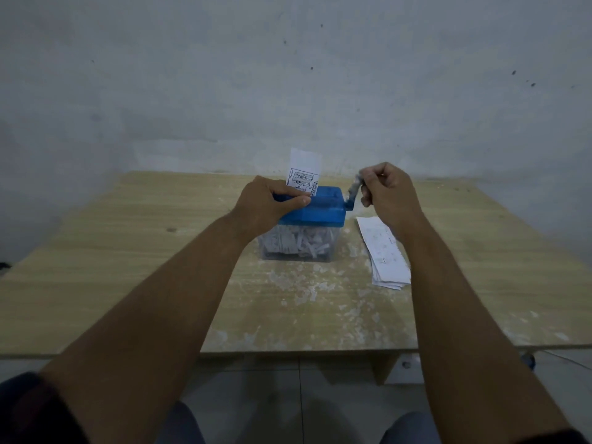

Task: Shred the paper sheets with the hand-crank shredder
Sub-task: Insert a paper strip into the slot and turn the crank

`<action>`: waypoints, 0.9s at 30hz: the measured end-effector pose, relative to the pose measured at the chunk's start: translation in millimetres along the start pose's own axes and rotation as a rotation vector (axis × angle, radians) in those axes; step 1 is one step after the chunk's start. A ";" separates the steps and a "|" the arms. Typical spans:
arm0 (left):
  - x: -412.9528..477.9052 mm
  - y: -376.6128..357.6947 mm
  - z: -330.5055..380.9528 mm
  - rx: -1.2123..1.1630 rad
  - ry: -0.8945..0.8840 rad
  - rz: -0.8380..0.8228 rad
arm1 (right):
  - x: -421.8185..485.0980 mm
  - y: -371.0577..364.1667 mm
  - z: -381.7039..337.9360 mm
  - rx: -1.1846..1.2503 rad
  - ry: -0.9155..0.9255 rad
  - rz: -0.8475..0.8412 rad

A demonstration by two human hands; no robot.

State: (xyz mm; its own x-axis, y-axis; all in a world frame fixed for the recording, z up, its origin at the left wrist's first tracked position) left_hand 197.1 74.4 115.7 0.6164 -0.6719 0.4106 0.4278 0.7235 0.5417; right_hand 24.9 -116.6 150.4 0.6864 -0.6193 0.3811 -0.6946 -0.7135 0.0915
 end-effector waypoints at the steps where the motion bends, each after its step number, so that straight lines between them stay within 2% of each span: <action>1: -0.4 0.0 -0.6 -0.001 0.002 -0.003 | 8.7 -2.0 0.8 -0.015 -0.010 -0.010; 6: -1.1 0.2 -1.4 0.009 0.000 0.006 | 42.8 -8.6 30.4 -0.031 -0.140 0.019; 9: -3.1 -0.6 0.3 0.007 -0.007 0.009 | 40.5 -14.9 60.6 -0.176 -0.241 -0.033; 11: -3.0 -1.1 0.4 -0.004 -0.004 0.013 | 26.5 -17.8 85.8 -0.132 -0.342 -0.045; 14: -5.4 -2.1 2.2 -0.013 -0.010 0.035 | 1.9 -17.8 104.8 -0.103 -0.381 0.023; 20: -6.4 -2.2 4.8 -0.049 -0.013 0.045 | -59.7 -11.5 99.4 -0.075 -0.298 0.139; 23: -6.6 -1.8 4.6 -0.047 -0.007 0.036 | -76.4 -7.3 71.4 0.086 -0.209 0.180; 25: -6.5 -2.1 4.8 -0.047 -0.002 0.025 | -76.0 -3.7 47.2 0.174 -0.141 0.168; 27: -5.7 -1.6 4.1 -0.027 0.016 0.007 | -69.4 -1.9 24.8 0.155 -0.074 0.122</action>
State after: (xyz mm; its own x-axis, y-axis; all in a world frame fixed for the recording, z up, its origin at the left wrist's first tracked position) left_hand 190.1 76.4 115.5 0.6297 -0.6644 0.4027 0.4412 0.7325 0.5185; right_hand -16.1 -80.4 101.0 0.6170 -0.7225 0.3118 -0.7360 -0.6701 -0.0962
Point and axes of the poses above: each hand's wrist, its own x-axis towards the middle knuckle, its own y-axis out of the back of the hand, z = x × y, the point moved 7 cm from there along x, towards the middle knuckle, and after that the axes turned 8 degrees about x, right-handed, at the moved point
